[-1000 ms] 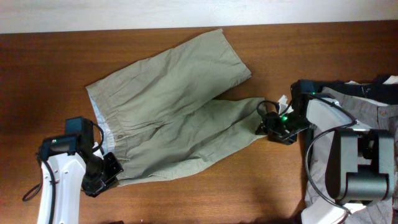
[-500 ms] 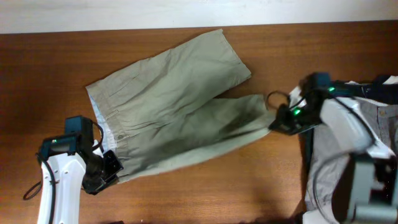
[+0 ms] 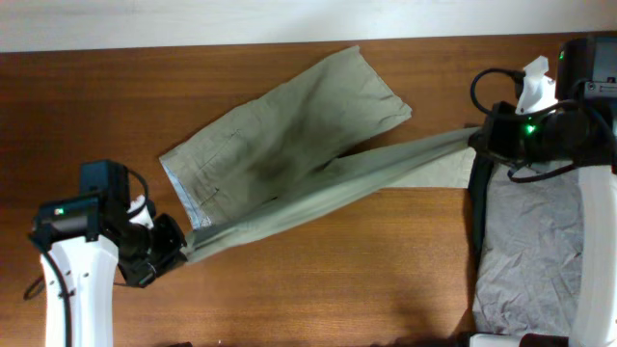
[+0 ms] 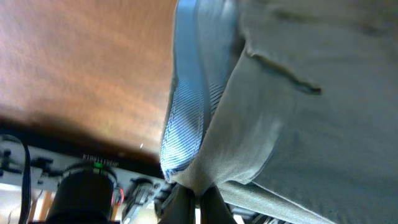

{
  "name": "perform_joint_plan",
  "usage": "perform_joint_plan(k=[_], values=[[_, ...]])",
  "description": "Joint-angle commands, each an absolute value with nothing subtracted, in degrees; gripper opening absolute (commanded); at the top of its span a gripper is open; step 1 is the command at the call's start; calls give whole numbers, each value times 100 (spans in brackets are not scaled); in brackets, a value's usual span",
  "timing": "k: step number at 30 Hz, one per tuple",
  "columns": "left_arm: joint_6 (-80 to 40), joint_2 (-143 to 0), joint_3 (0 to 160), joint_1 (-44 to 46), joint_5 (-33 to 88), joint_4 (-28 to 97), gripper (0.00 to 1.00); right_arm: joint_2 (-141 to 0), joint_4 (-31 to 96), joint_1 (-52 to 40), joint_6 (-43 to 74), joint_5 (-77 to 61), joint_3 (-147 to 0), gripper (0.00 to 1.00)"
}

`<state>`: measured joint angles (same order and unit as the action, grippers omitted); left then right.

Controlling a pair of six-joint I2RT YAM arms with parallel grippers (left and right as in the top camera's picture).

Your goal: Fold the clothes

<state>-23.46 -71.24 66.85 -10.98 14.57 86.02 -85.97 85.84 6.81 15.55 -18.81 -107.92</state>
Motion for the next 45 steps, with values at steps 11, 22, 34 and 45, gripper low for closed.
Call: perform_joint_plan(k=[11, 22, 34, 45], values=[[-2279, -8372, 6906, -1170, 600, 5645, 0, -11618, 3461, -309, 2193, -1350, -10993, 4], [-2220, -9644, 6906, -1162, 333, 3802, 14, -12809, 1577, -572, 2176, -939, -10993, 26], [-2008, -9671, 6637, -1160, 360, 4930, 57, -12425, 5258, 495, 1319, -1710, -10978, 93], [-1938, -9773, 5457, -1162, 1354, 4062, 19, -13319, 4853, 351, 598, -2062, -10744, 58]])
